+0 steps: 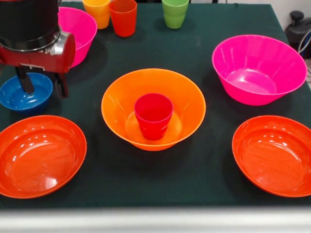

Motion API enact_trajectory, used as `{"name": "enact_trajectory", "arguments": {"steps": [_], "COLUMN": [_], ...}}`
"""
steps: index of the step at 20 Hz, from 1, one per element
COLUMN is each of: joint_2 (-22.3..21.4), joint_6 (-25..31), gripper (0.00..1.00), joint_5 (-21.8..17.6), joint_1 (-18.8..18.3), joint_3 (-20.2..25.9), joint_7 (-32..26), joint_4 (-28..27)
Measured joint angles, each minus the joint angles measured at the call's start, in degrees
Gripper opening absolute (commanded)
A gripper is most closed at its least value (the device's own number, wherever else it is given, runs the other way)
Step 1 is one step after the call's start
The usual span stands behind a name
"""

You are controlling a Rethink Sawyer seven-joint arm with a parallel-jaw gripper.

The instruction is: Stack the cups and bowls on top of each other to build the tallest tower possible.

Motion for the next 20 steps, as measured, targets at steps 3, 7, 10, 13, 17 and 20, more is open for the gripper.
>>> {"name": "enact_trajectory", "arguments": {"steps": [3,7,10,13,17,20], "joint_2": [1.1,2.4,3.1,3.4,3.4,3.4], "joint_6": [0.0,0.0,0.0,0.0,0.0,0.0], "gripper": [1.00,1.00,1.00,1.00,1.00,1.00], "joint_5": [0.0,0.0,0.0,0.0,0.0,0.0], "joint_1": [0.1,0.2,0.3,0.3,0.3,0.3], "joint_3": [0.0,0.0,0.0,0.0,0.0,0.0], "joint_7": [0.0,0.0,0.0,0.0,0.0,0.0], "joint_4": [-0.9,-1.5,-1.7,-1.7,-1.7,-1.7]}}
